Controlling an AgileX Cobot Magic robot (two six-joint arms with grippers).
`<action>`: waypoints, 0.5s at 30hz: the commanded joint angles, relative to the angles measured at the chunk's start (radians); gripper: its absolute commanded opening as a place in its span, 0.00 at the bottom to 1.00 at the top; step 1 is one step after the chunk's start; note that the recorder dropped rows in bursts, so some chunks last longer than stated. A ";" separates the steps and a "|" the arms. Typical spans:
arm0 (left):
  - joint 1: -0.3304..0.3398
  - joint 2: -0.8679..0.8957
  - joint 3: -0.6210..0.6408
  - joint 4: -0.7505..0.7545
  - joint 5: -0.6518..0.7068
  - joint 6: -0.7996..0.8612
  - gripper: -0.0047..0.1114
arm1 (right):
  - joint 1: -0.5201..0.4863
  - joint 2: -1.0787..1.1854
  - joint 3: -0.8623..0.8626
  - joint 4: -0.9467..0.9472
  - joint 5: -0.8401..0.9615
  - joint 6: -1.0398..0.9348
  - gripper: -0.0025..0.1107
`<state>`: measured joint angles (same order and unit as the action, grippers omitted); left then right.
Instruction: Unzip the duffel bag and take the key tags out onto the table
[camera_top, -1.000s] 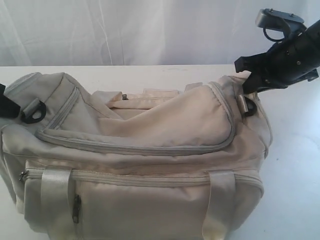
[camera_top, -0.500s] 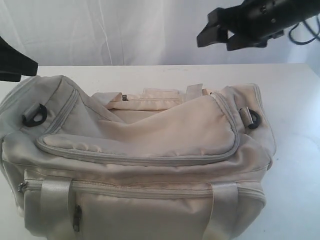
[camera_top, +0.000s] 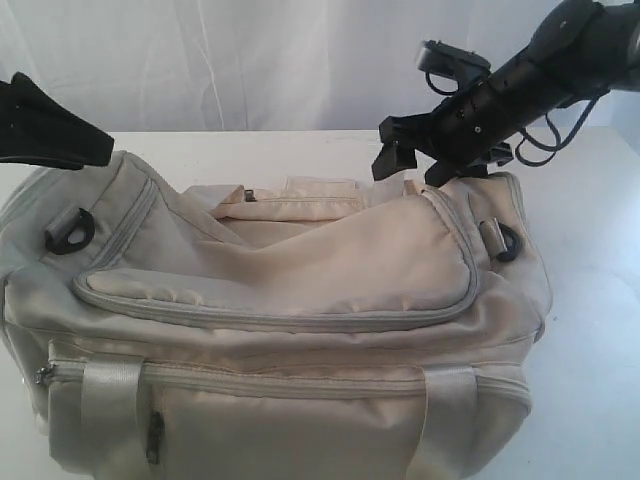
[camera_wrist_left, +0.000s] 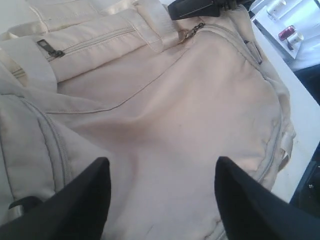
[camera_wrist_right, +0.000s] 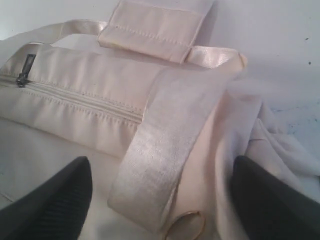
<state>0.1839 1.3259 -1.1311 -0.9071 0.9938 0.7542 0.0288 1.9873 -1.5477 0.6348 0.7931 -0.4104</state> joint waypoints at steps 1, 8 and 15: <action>-0.029 -0.011 0.051 -0.020 -0.059 0.025 0.59 | 0.009 0.050 -0.020 0.081 0.011 -0.062 0.65; -0.036 -0.011 0.070 -0.042 -0.085 0.028 0.59 | 0.024 0.099 -0.038 0.188 -0.009 -0.110 0.52; -0.036 -0.011 0.070 -0.046 -0.087 0.030 0.59 | 0.022 0.069 -0.041 0.228 -0.058 -0.113 0.02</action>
<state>0.1542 1.3259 -1.0673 -0.9215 0.8976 0.7754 0.0457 2.0820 -1.5818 0.8331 0.7508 -0.5078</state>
